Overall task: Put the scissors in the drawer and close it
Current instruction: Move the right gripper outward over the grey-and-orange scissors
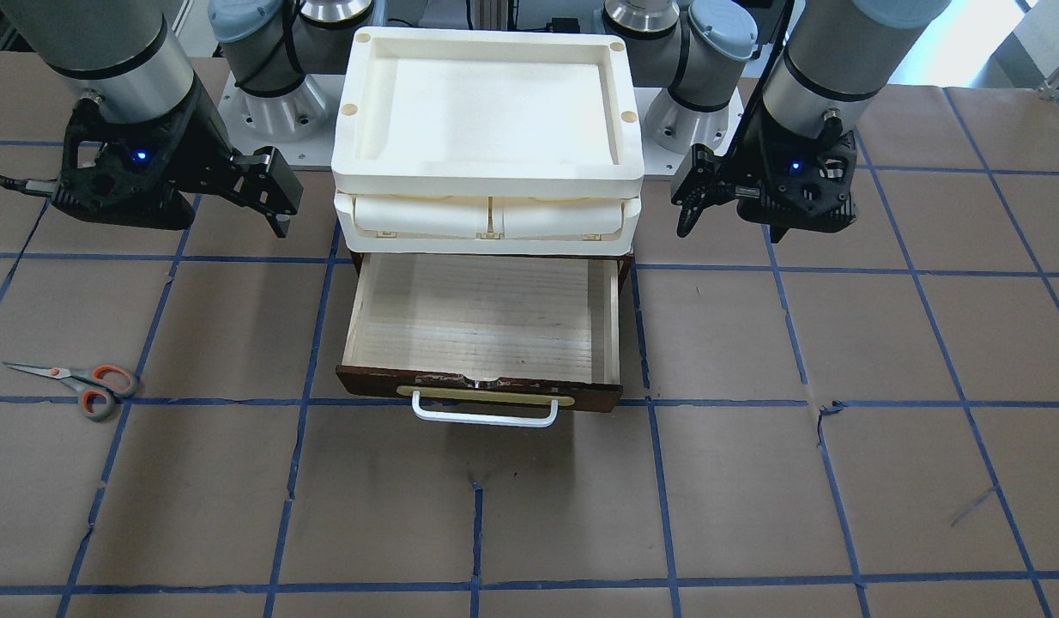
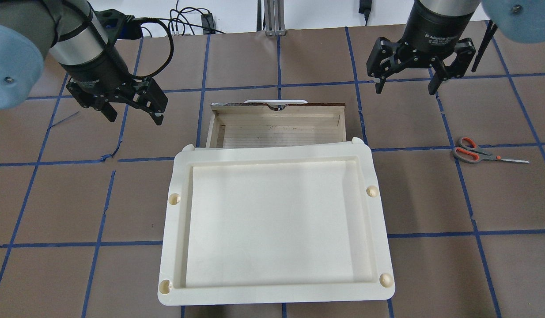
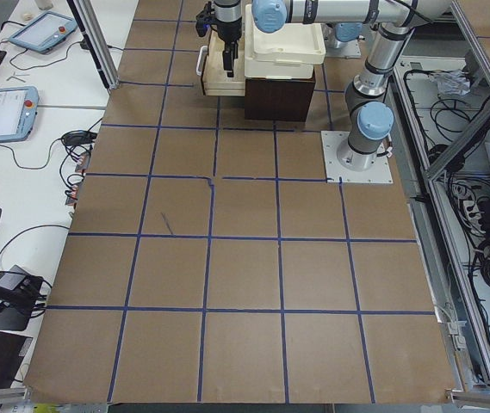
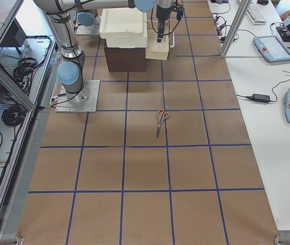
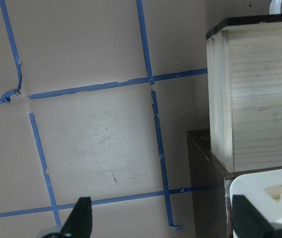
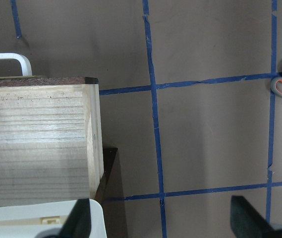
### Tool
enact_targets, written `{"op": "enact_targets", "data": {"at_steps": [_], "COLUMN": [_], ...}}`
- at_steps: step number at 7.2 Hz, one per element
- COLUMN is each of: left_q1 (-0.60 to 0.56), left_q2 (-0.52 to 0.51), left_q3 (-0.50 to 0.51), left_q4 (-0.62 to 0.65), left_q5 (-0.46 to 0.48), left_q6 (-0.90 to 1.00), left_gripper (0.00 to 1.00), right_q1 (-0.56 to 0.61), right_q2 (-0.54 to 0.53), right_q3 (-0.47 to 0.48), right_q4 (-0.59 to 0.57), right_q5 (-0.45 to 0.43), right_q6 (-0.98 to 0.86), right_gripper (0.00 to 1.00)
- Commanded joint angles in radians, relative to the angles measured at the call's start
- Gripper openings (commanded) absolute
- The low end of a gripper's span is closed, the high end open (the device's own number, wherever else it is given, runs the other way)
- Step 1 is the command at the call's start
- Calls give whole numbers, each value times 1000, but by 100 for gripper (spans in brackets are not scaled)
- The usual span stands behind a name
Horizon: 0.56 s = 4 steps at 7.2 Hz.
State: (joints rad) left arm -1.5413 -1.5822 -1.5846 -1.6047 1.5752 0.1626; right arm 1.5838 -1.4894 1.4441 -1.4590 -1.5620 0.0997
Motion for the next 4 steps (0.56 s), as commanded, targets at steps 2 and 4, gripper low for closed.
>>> {"op": "enact_targets", "data": {"at_steps": [2, 4], "left_q1": [3, 3], "left_q2": [1, 1], "left_q3": [-2, -2], "left_q4": [-3, -4], "left_q5": [2, 2], "left_q6": [0, 0], "left_gripper": [100, 100], "right_q1": [-5, -19], "right_q2": [1, -2], "right_q3": [2, 15], "right_q4": [0, -3], "right_q5": [-3, 0], "right_q6": [-23, -148], "right_gripper": [100, 100]}}
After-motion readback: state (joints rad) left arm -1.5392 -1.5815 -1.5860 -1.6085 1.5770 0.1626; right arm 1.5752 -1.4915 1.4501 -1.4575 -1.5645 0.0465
